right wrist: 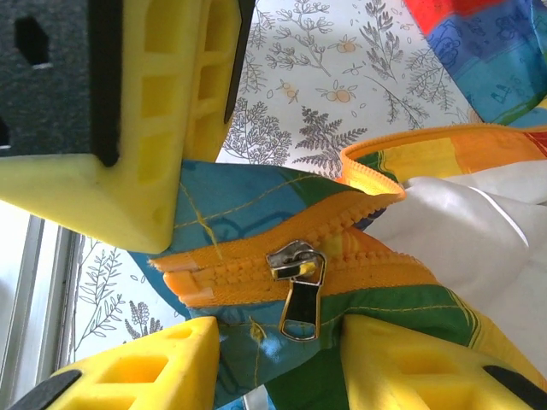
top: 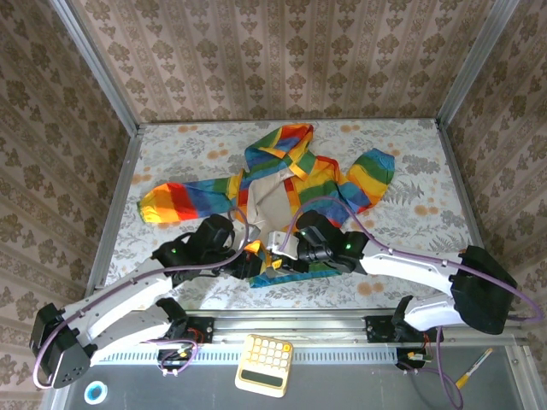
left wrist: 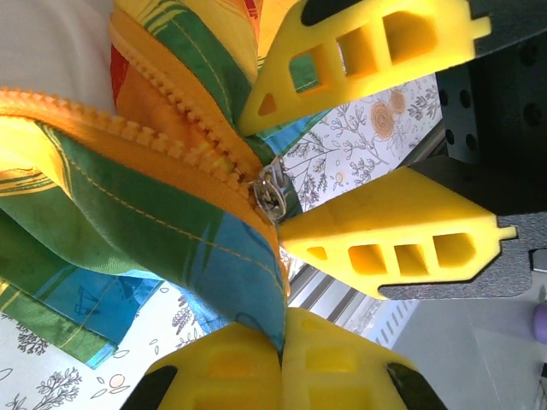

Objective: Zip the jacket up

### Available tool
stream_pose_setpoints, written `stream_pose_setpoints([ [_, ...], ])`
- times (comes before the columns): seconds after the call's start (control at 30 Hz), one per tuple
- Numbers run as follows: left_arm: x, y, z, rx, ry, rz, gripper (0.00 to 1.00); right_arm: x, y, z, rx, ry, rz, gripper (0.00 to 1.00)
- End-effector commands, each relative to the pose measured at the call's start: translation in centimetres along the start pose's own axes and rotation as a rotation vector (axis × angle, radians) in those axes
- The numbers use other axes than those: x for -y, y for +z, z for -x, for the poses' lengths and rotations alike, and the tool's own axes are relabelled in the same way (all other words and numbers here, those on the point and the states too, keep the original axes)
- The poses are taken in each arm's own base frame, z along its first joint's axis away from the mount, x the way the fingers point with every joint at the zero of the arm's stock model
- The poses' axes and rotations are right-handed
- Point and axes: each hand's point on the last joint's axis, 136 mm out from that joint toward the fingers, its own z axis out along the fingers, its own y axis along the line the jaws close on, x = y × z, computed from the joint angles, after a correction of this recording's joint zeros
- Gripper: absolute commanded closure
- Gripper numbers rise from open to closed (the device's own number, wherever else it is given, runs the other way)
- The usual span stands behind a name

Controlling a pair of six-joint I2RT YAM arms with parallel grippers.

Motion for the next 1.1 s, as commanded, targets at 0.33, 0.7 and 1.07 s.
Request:
stream_pose_setpoints([
  [0.33,0.62,-0.45,0.21,-0.051,0.078,0.008,1.0,-0.49,0.68,1.68,0.042,0.01,0.057,0.74],
  [0.7,0.35,-0.51,0.04,-0.062,0.081,0.025,1.0,-0.57,0.2,1.8,0.06,0.046,0.066,0.68],
  [1.07,0.29,-0.54,-0.04,-0.066,0.076,0.032,1.0,-0.43,0.1,2.19,0.061,0.063,0.079,0.84],
])
